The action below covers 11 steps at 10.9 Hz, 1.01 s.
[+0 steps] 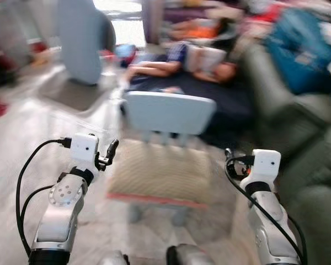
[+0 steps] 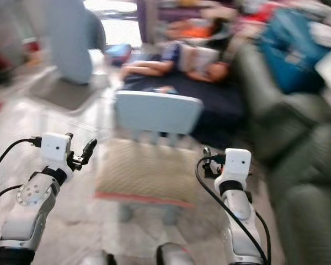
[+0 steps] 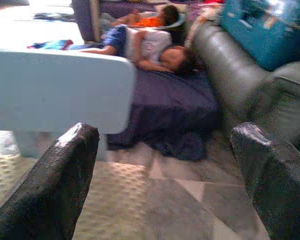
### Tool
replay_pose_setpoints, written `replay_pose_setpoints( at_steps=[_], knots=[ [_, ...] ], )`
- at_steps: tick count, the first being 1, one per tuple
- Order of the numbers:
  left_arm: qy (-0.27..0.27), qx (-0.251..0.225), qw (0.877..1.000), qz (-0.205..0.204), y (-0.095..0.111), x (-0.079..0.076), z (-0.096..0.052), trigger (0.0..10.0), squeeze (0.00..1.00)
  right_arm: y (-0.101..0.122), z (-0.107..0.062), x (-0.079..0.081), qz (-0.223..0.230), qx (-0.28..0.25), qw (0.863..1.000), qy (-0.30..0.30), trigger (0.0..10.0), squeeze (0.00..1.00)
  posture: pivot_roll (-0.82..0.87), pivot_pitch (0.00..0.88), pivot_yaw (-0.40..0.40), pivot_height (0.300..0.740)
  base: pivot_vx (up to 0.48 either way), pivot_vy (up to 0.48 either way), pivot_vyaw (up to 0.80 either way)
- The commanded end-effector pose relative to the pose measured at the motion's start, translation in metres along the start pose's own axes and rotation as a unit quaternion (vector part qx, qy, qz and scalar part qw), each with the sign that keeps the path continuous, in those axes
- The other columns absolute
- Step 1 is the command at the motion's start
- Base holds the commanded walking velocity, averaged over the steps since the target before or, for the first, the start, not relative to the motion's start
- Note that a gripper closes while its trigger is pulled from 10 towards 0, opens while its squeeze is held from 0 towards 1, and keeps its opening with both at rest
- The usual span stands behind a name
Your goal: Move the pillow to the sofa
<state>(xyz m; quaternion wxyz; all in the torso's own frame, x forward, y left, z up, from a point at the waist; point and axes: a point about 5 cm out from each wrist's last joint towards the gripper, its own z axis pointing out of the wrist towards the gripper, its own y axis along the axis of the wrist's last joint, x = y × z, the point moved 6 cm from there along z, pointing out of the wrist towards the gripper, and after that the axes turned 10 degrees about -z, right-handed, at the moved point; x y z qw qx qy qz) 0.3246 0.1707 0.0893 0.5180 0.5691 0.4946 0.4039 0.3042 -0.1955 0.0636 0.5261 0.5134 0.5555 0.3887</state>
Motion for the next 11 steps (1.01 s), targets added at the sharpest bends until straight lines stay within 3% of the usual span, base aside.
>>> replay_pose_setpoints(
  at_steps=[1,5,11],
  knots=[
    [0.000,0.011,1.000,-0.001,-0.0050,0.0021,-0.0015,10.0,0.00,-0.0031,0.0002,-0.0005,-0.003,0.007,1.000,0.000,10.0,0.00,-0.03,0.090,-0.048,0.740,0.000,0.000,0.00],
    [0.002,0.009,1.000,-0.003,-0.0046,0.0016,0.0007,10.0,0.00,0.0010,0.0022,0.0017,-0.010,-0.003,1.000,0.007,10.0,0.00,-0.02,0.083,-0.055,0.740,0.000,0.000,0.00],
    [0.009,0.007,1.000,-0.005,-0.0037,0.0016,0.0034,10.0,0.00,0.0018,0.0050,0.0024,-0.010,-0.005,1.000,0.011,10.0,0.00,-0.02,0.088,-0.058,0.655,0.000,0.000,0.00]
  ],
)
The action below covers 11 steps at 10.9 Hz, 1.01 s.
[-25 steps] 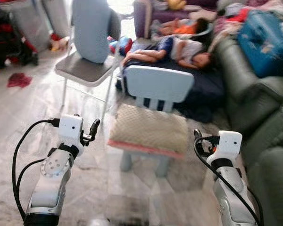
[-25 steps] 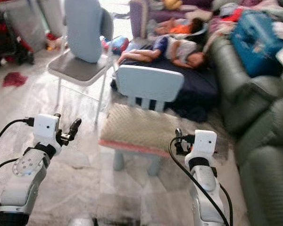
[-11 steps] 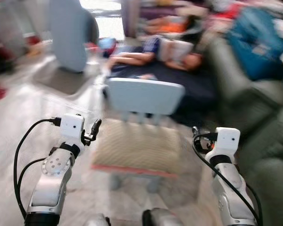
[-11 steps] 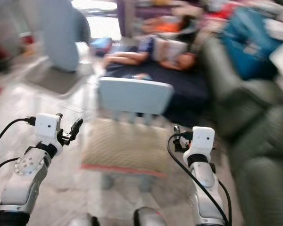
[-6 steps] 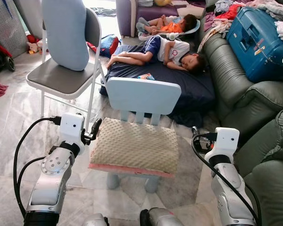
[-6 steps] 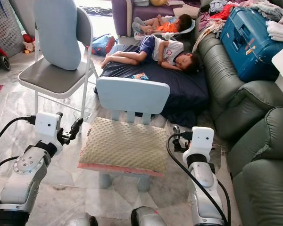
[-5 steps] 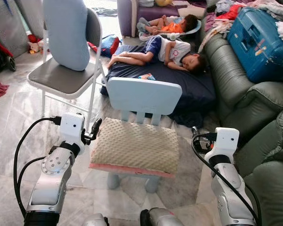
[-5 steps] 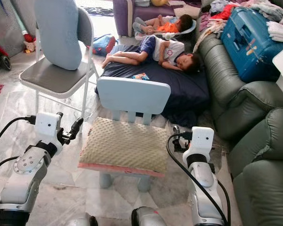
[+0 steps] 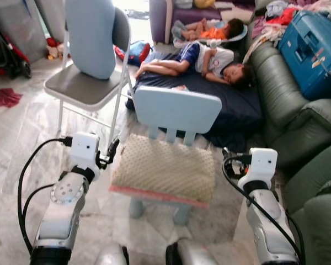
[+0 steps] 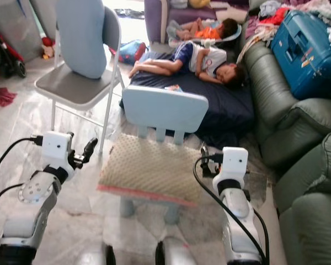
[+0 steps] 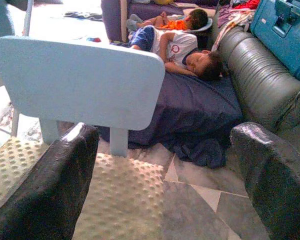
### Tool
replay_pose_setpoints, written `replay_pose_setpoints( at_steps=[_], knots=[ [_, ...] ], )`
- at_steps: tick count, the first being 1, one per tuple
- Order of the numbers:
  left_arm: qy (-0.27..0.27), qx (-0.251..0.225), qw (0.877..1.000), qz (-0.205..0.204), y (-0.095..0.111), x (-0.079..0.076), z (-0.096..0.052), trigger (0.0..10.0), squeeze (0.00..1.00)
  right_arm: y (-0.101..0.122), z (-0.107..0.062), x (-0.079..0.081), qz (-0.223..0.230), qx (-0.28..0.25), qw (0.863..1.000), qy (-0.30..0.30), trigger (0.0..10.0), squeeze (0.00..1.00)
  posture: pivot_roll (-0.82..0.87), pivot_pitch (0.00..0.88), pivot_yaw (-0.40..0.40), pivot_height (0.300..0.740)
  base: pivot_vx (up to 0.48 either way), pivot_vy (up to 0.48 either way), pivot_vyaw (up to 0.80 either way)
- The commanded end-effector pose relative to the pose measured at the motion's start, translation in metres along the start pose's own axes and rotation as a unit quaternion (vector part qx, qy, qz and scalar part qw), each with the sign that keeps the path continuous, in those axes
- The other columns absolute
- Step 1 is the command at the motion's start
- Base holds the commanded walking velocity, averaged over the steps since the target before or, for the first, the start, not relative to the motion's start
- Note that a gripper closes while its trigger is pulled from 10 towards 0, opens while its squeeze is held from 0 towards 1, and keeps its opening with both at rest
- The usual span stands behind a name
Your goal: Move the pillow to the sofa
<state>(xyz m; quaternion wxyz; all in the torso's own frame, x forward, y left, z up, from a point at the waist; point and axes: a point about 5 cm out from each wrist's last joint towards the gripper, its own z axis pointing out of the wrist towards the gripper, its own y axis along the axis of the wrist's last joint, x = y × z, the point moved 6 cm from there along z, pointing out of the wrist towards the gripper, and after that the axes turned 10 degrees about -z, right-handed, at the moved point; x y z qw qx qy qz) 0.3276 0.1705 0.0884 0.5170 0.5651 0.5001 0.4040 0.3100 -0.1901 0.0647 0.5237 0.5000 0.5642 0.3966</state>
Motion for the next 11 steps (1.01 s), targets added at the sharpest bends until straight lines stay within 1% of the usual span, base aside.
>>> replay_pose_setpoints(
  at_steps=[1,2,4,11],
  knots=[
    [0.004,0.006,1.000,0.000,-0.0032,0.0012,0.0005,10.0,0.00,-0.0011,0.0002,-0.0031,-0.003,0.001,1.000,-0.004,10.0,0.00,-0.02,0.089,-0.058,0.650,0.000,0.000,0.00],
    [0.006,0.006,1.000,0.000,-0.0030,0.0015,0.0008,10.0,0.00,-0.0007,0.0006,-0.0031,-0.004,0.000,1.000,-0.003,10.0,0.00,-0.02,0.088,-0.060,0.645,0.000,0.000,0.00],
    [0.021,-0.017,1.000,0.006,0.0064,0.0047,0.0007,10.0,0.00,-0.0007,0.0011,-0.0034,-0.006,-0.001,1.000,-0.002,10.0,0.00,-0.02,0.088,-0.062,0.645,0.000,0.000,0.00],
    [0.018,-0.011,1.000,0.001,0.0037,0.0030,0.0020,10.0,0.00,0.0015,0.0019,-0.0022,-0.009,-0.004,1.000,0.001,10.0,0.00,-0.03,0.090,-0.066,0.645,0.000,0.000,0.00]
  ],
)
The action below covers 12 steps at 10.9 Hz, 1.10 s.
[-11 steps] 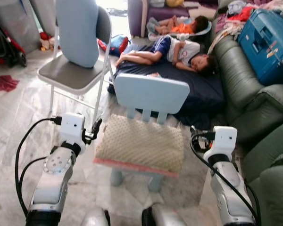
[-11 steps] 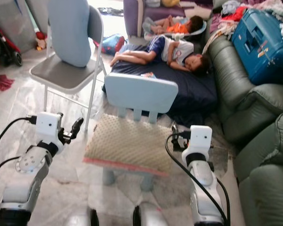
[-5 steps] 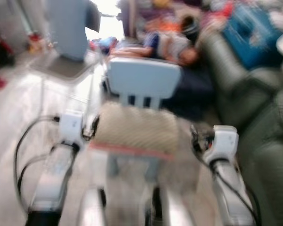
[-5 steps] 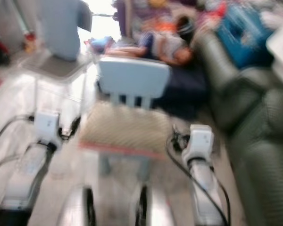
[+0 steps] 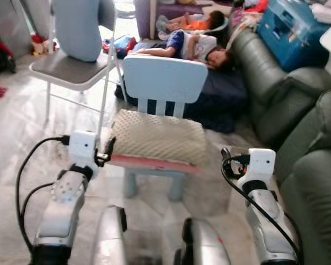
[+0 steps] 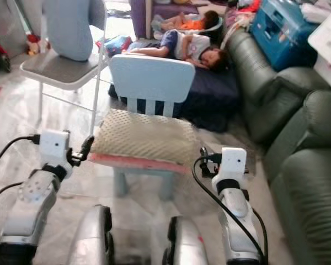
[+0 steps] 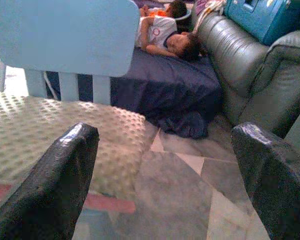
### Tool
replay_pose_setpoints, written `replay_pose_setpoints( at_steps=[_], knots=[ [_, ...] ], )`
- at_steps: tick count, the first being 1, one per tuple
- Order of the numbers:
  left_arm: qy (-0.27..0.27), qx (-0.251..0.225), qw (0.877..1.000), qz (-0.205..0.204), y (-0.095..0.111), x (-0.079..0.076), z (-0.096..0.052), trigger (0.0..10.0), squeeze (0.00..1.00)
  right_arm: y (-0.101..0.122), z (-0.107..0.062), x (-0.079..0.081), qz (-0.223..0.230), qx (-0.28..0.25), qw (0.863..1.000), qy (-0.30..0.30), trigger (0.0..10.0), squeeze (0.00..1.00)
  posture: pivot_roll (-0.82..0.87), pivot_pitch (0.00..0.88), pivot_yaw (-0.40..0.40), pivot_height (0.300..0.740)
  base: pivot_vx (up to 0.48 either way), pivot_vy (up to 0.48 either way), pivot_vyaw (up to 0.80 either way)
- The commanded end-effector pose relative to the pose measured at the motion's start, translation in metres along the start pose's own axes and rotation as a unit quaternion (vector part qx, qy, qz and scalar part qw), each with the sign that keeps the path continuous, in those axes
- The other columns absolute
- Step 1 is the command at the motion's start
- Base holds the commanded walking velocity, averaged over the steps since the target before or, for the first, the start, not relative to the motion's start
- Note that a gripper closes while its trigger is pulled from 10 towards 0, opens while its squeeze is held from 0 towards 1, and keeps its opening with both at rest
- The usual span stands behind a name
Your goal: Move the pillow to the sofa
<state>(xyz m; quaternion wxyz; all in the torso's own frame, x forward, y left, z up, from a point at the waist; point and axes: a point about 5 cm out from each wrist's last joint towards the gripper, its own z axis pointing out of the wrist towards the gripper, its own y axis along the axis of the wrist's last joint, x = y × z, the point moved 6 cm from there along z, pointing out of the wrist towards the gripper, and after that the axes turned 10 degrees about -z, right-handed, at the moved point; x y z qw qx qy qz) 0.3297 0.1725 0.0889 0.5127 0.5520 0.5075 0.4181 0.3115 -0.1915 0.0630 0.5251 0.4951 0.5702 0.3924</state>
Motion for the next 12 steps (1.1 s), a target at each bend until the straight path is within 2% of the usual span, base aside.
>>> replay_pose_setpoints(
  at_steps=[1,5,7,9,12],
  knots=[
    [-0.004,-0.003,1.000,0.001,0.0028,-0.0003,0.0003,10.0,0.00,0.0026,0.0000,-0.0013,-0.001,-0.004,1.000,-0.002,10.0,0.00,-0.03,0.090,-0.066,0.645,0.000,0.000,0.00],
    [-0.007,-0.003,1.000,-0.003,0.0024,-0.0013,0.0007,10.0,0.00,0.0039,0.0002,0.0011,-0.005,-0.008,1.000,0.007,10.0,0.00,-0.03,0.089,-0.066,0.645,0.221,0.000,0.00],
    [-0.008,-0.003,1.000,-0.003,0.0023,-0.0016,0.0011,10.0,0.00,0.0054,0.0007,0.0028,-0.008,-0.012,1.000,0.012,10.0,0.00,-0.03,0.086,-0.066,0.645,0.351,0.302,0.49],
    [-0.010,-0.002,1.000,0.002,0.0020,-0.0020,0.0017,10.0,0.00,0.0050,0.0026,0.0003,-0.006,-0.011,1.000,0.008,10.0,0.00,-0.03,0.086,-0.067,0.645,0.377,0.294,0.00],
    [-0.015,0.004,1.000,0.007,0.0001,-0.0037,0.0023,10.0,0.00,0.0053,0.0036,-0.0003,-0.007,-0.012,1.000,0.006,10.0,0.00,-0.03,0.091,-0.067,0.645,0.390,0.000,0.00]
  ],
)
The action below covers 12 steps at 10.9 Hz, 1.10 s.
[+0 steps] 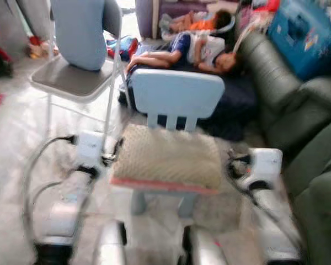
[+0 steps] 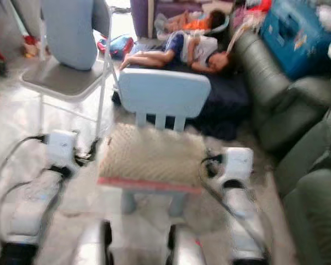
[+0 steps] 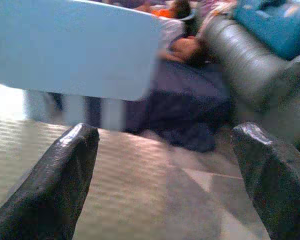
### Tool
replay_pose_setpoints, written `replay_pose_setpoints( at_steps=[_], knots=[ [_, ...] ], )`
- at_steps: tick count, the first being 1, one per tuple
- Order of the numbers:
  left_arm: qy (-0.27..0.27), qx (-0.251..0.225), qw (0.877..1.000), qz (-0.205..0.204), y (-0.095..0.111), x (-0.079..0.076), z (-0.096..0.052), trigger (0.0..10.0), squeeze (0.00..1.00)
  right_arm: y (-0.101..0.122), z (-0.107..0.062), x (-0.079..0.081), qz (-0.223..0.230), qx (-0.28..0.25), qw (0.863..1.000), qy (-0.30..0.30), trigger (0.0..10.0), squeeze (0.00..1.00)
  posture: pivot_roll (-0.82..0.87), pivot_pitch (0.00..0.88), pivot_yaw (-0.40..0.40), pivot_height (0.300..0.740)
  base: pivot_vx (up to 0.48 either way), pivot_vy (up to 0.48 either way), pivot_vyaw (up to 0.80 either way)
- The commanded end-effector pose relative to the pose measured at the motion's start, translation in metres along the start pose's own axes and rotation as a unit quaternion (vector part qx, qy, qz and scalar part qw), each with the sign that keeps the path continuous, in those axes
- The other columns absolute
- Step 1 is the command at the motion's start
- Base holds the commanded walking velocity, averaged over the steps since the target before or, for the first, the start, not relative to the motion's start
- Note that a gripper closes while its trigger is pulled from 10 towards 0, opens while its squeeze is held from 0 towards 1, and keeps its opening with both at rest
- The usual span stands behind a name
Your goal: Move the pillow to the sofa
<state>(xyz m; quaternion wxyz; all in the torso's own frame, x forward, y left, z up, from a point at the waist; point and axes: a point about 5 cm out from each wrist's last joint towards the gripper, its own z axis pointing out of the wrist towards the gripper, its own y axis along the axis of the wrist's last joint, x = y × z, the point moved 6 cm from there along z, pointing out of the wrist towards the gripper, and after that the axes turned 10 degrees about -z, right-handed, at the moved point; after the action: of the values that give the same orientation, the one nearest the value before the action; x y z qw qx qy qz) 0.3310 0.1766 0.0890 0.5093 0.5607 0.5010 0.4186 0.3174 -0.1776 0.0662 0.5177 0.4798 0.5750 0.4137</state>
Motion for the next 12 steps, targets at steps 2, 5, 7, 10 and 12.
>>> replay_pose_setpoints(
  at_steps=[2,5,7,10,12],
  knots=[
    [-0.013,0.004,1.000,-0.005,-0.002,-0.010,0.002,10.0,0.00,-0.004,-0.001,-0.013,0.001,0.008,1.000,-0.019,10.0,0.00,-0.02,0.094,-0.068,0.645,0.000,0.000,-0.38],
    [-0.042,0.033,0.999,0.013,-0.008,-0.016,0.005,10.0,0.00,-0.002,0.002,-0.011,-0.003,0.005,1.000,-0.016,10.0,0.00,-0.01,0.096,-0.078,0.645,0.000,0.000,-0.66],
    [-0.028,0.037,0.999,0.011,-0.005,0.000,0.012,10.0,0.00,0.003,0.006,-0.010,-0.002,-0.001,1.000,-0.015,10.0,0.00,-0.01,0.090,-0.082,0.645,0.000,0.000,0.00],
    [-0.016,0.001,1.000,0.014,0.022,0.024,0.029,10.0,0.00,0.019,0.021,-0.010,0.007,-0.022,1.000,-0.016,10.0,0.00,0.00,0.076,-0.069,0.645,0.000,0.000,0.00],
    [0.008,-0.054,0.998,0.023,0.056,0.035,0.046,10.0,0.00,0.039,0.039,-0.001,0.018,-0.049,0.999,-0.006,10.0,0.00,0.04,0.061,-0.078,0.645,0.000,0.000,0.00]
  ],
)
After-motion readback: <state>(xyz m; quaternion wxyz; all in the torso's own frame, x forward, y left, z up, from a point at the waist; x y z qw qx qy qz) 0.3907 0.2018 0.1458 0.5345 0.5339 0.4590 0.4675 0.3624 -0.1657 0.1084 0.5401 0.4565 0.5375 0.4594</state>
